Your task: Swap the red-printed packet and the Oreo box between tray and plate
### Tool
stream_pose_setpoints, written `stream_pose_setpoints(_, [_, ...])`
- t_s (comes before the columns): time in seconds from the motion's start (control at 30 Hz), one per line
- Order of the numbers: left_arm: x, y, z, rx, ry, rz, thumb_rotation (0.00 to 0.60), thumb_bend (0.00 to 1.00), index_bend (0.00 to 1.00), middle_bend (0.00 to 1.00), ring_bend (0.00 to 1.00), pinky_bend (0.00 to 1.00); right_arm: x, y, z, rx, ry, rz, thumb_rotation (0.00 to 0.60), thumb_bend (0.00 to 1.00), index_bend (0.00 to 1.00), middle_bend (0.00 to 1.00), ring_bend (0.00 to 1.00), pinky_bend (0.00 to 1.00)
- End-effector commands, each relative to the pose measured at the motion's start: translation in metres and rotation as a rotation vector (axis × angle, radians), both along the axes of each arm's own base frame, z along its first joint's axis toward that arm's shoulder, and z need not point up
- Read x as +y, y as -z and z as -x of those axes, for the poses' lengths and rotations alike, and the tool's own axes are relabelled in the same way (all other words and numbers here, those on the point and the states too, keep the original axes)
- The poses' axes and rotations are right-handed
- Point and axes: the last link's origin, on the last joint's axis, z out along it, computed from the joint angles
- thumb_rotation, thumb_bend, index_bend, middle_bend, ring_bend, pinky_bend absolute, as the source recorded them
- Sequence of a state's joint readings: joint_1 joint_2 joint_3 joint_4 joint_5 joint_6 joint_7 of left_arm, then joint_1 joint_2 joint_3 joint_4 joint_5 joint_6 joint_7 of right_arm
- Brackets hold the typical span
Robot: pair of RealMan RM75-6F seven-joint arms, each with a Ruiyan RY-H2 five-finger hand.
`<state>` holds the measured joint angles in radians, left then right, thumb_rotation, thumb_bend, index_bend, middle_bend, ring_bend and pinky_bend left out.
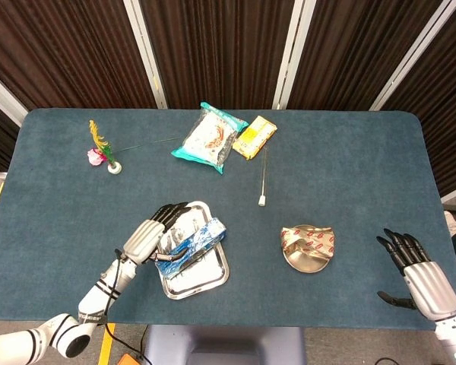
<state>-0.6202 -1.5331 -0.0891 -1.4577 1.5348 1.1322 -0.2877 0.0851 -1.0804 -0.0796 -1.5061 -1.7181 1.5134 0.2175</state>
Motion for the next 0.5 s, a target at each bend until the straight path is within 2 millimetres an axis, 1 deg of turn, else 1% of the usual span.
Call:
stream_pose_setpoints(0.03, [-0.027,-0.047,0.030,0.100,0.055,-0.118,0.491,0.35,0.00,0.00,0.00,0.00,0.001,-0.002,0.000,0.010,-0.001,0.017,0.600,0.20,0.00,0.00,0.00,0.00])
stream_pose_setpoints(0.13, [-0.033,-0.055,0.038,0.117,0.049,-0.136,0.533,0.36,0.00,0.00,0.00,0.01,0.001,-0.002,0.001,0.013,-0.001,0.023,0.600,0.20,0.00,0.00,0.00,0.00])
stream_pose_setpoints(0.17, [-0.036,-0.058,0.041,0.126,0.044,-0.141,0.554,0.36,0.00,0.00,0.00,0.03,0.001,-0.002,0.001,0.015,-0.002,0.025,0.600,0.20,0.00,0.00,0.00,0.00])
stream_pose_setpoints(0.2, [-0.046,-0.069,0.056,0.156,0.013,-0.157,0.569,0.36,0.00,0.00,0.00,0.05,0.001,-0.002,0.001,0.020,-0.002,0.033,0.600,0.20,0.00,0.00,0.00,0.00])
stream_pose_setpoints(0.23, [-0.061,-0.081,0.074,0.183,-0.033,-0.167,0.585,0.36,0.00,0.00,0.00,0.07,0.002,-0.002,0.001,0.027,-0.001,0.042,0.600,0.20,0.00,0.00,0.00,0.00])
stream_pose_setpoints(0.27, [-0.081,-0.096,0.099,0.217,-0.113,-0.181,0.589,0.36,0.00,0.00,0.00,0.08,0.003,0.000,0.001,0.041,0.002,0.045,0.600,0.20,0.00,0.00,0.00,0.00])
stream_pose_setpoints(0.3, [-0.109,-0.114,0.128,0.246,-0.210,-0.234,0.592,0.36,0.00,0.00,0.00,0.08,0.004,0.004,0.001,0.065,0.004,0.040,0.600,0.20,0.00,0.00,0.00,0.00])
stream_pose_setpoints(0.33, [-0.122,-0.122,0.140,0.263,-0.231,-0.285,0.597,0.36,0.00,0.00,0.00,0.08,0.004,0.008,0.000,0.077,0.006,0.039,0.600,0.20,0.00,0.00,0.00,0.00])
stream_pose_setpoints(0.4, [-0.130,-0.128,0.153,0.326,-0.242,-0.338,0.600,0.36,0.00,0.00,0.00,0.09,0.005,0.012,-0.002,0.093,0.005,0.036,0.600,0.20,0.00,0.00,0.00,0.00])
stream_pose_setpoints(0.5, [-0.131,-0.133,0.153,0.367,-0.221,-0.376,0.600,0.36,0.00,0.00,0.00,0.07,0.005,0.014,-0.003,0.105,0.006,0.047,0.600,0.20,0.00,0.00,0.00,0.00])
